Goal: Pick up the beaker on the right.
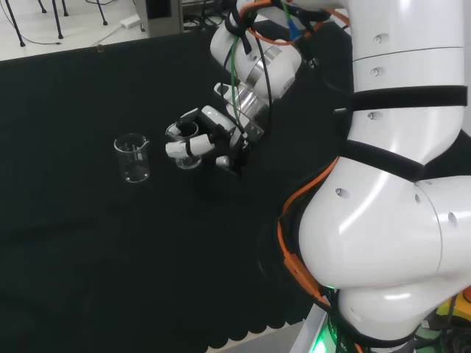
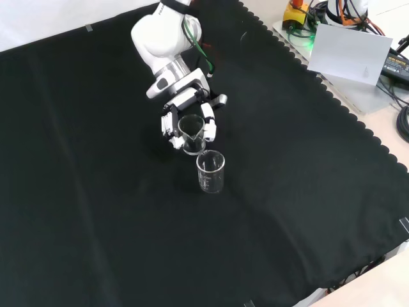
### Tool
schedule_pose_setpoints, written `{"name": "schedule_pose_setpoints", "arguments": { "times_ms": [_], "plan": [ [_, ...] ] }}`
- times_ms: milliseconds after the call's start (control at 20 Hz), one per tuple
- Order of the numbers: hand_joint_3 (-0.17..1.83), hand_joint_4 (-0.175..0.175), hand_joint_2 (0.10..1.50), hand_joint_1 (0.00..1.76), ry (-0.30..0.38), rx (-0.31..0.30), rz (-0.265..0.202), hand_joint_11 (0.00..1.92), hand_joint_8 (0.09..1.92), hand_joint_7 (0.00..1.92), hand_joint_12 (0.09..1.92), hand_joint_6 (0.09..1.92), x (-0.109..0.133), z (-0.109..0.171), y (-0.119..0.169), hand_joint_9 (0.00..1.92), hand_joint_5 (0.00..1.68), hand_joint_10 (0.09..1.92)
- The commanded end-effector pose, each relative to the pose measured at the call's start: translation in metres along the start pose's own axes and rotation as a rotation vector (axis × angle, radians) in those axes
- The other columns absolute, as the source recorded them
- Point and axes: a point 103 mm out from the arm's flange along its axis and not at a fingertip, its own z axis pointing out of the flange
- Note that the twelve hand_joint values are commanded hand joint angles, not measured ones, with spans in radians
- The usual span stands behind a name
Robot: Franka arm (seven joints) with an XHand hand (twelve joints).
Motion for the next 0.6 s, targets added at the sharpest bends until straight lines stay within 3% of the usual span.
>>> {"name": "schedule_pose_setpoints", "arguments": {
  "times_ms": [50,250,600],
  "plan": [
    [0.53,0.002,0.67,1.18,-0.014,-0.027,-0.014,1.18,0.12,1.64,0.84,0.24,0.009,-0.029,0.0,1.56,1.47,0.14],
    [0.54,0.004,0.66,1.19,-0.036,-0.001,-0.026,1.32,0.12,1.77,0.77,0.2,0.015,-0.045,-0.001,1.66,1.5,0.17],
    [0.55,0.005,0.65,1.19,-0.106,0.048,-0.045,1.39,0.12,1.8,0.76,0.18,0.031,-0.06,-0.007,1.69,1.5,0.19]
  ]
}}
